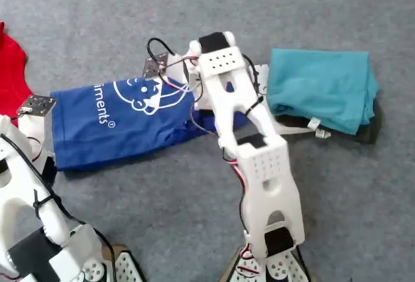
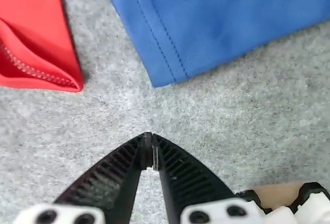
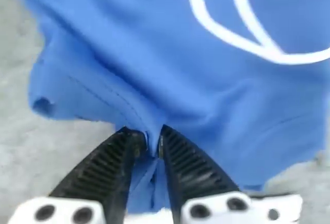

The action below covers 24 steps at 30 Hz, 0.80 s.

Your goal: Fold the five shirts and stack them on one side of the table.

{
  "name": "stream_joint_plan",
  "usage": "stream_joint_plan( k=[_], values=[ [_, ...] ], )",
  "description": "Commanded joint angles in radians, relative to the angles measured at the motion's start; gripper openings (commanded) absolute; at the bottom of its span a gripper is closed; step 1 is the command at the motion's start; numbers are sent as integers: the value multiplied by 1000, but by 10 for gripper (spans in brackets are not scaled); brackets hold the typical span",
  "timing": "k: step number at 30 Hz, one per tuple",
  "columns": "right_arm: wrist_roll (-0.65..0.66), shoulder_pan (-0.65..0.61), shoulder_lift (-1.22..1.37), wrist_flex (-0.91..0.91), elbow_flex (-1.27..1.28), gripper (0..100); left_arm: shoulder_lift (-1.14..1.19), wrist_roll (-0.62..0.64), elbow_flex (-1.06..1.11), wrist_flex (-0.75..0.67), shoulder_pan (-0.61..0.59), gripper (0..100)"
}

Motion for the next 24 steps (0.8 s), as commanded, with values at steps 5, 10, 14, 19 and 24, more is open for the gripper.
stream_joint_plan(
  k=[5, 10, 14, 19, 24],
  values=[
    [11, -26, 205, 34, -410, 18, -32, -2, -36, 5, -7, 30],
    [-26, -31, 249, 40, -535, 237, -29, -3, -36, 5, -2, 30],
    [-68, -26, 237, 41, -596, 310, -31, -3, -36, 5, -1, 30],
    [-97, -23, 203, 43, -688, 215, -32, -3, -36, 5, -1, 30],
    [-285, -15, 136, 48, -750, 8, -34, -3, -36, 5, -1, 30]
  ],
)
